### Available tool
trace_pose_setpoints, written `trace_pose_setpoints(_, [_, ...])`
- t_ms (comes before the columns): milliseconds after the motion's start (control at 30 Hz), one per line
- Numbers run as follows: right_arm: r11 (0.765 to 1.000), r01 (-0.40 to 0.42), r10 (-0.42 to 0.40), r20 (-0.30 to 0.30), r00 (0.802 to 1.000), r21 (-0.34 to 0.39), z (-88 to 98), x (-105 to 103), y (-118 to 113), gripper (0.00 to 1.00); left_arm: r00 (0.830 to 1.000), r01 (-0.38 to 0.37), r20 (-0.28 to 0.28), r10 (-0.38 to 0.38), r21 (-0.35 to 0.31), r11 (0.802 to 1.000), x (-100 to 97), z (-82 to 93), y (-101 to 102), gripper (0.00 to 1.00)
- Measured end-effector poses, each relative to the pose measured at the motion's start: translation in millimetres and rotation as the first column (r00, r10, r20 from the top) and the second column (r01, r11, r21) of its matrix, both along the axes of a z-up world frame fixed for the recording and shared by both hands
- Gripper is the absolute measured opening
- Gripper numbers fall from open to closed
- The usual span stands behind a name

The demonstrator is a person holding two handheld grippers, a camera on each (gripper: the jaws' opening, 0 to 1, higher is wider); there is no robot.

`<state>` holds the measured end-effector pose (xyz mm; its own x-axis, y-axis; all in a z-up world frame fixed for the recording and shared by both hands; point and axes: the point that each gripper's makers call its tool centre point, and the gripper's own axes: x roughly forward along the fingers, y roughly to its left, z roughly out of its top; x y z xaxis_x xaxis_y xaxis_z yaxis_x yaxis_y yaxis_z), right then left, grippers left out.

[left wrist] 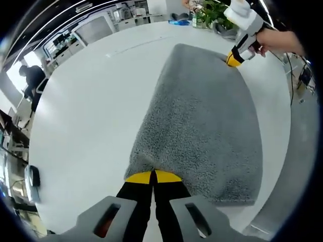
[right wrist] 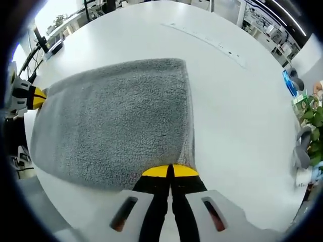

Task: Fold the towel on the table until its edges align and the towel forms a compact rectangular stack.

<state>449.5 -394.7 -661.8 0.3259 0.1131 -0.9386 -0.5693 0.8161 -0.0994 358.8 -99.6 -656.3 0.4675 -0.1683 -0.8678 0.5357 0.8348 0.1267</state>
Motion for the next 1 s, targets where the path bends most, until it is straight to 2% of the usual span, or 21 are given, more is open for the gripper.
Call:
trace_pose_setpoints(500, [0.996,-0.08,0.079,0.032,0.996,0.033,1.2,15,-14,0.0,0.998,-0.063,0.009,0.062,0.033,0.998,-17.6,-0.4,-28,0.01])
trace_pose_setpoints(733, [0.994,-0.093,0.091,0.042,0.995,0.06,1.7,26,-20,0.0,0.995,-0.096,0.011,0.096,0.03,0.995,-20.7,-0.4,-38,0.01])
trace_pose_setpoints(1000, [0.992,-0.106,0.101,0.061,0.993,0.074,1.9,34,-22,0.0,0.995,-0.1,0.03,0.099,0.036,0.994,-24.8,0.0,-49,0.01])
